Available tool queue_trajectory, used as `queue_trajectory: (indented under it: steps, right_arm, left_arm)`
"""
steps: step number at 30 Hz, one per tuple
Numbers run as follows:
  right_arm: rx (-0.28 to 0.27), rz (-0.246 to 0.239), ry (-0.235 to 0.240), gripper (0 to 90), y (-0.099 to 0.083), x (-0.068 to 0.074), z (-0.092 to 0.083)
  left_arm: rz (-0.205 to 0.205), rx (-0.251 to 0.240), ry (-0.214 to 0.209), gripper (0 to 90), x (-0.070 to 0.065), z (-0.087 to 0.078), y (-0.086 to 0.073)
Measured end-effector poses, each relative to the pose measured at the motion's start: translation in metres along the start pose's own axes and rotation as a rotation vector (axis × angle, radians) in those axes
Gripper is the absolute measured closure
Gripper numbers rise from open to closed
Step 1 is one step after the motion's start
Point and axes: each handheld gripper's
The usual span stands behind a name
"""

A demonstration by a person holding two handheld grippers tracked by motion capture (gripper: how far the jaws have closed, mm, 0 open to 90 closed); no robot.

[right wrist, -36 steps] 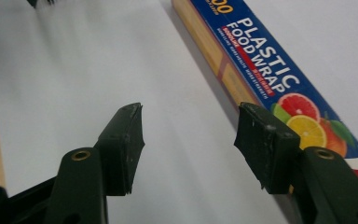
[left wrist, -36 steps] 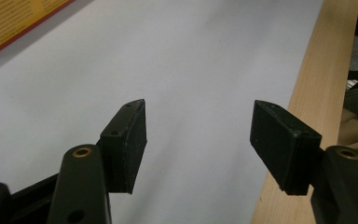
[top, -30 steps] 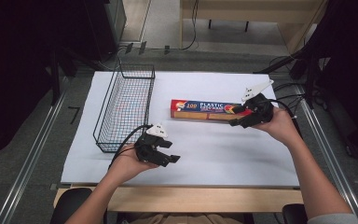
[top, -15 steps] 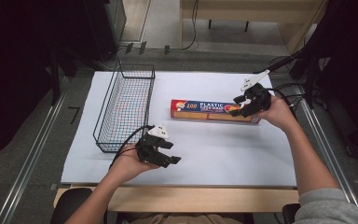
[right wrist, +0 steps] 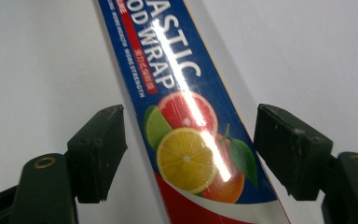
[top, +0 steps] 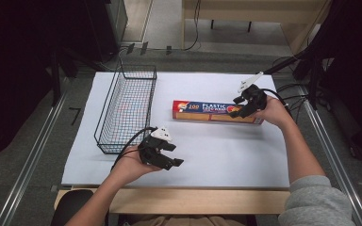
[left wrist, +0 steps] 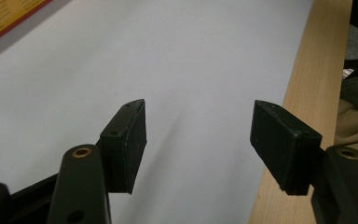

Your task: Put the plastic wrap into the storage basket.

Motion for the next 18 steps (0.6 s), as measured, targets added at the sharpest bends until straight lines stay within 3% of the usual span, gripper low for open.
queue_trajectory:
  steps: [3,12,18]
  right_arm:
    - [0.034,-0.006,0.012,26.0,-0.002,-0.004,0.007]
    - [0.031,-0.038,0.026,25.9,-0.003,-0.004,0.023]
    - [0.059,-0.067,0.024,25.5,-0.003,-0.005,0.031]
  left_arm:
    - [0.000,-0.002,0.000,37.1,0.000,0.000,0.000]
    - [0.000,0.001,0.000,37.1,0.000,0.000,0.000]
    - [-0.003,0.000,-0.001,37.1,0.000,0.000,0.000]
Point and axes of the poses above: each handheld gripper's, and its own axes: z roughly forward along the jaws, y roughly out of its top, x roughly to its left, and after that the axes turned 1 degree about z, right-handed
